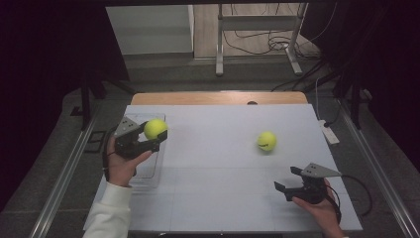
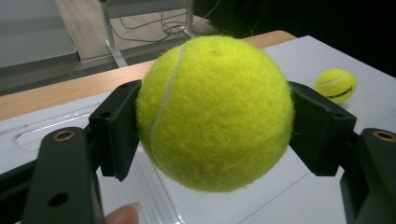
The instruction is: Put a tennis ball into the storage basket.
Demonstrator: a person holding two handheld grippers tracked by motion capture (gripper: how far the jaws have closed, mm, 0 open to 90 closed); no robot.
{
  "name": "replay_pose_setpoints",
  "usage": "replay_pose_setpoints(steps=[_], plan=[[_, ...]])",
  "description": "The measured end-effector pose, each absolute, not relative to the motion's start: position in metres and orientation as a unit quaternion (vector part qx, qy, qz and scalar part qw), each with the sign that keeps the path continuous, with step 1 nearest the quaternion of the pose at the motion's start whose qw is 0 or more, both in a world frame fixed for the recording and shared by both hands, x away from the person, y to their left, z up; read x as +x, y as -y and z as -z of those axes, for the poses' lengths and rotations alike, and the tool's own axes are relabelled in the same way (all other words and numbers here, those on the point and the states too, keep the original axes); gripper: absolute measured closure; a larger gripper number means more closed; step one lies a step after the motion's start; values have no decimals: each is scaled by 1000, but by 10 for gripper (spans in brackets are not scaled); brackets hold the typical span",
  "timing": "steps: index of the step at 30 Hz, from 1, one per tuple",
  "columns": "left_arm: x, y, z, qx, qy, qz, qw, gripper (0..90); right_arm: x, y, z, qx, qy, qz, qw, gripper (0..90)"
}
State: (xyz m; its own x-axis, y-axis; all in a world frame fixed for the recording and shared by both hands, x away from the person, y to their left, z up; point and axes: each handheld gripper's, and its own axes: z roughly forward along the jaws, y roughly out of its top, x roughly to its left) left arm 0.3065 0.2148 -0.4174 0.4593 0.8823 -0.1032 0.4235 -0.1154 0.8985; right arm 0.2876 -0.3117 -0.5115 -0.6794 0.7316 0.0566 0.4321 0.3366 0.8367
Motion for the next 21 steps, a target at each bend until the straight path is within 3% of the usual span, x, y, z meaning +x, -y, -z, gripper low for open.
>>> replay_pose_setpoints(steps=[21], plan=[[314, -232, 427, 696, -489, -253, 461, 262, 288, 312, 511, 365, -799, -448, 166, 116]])
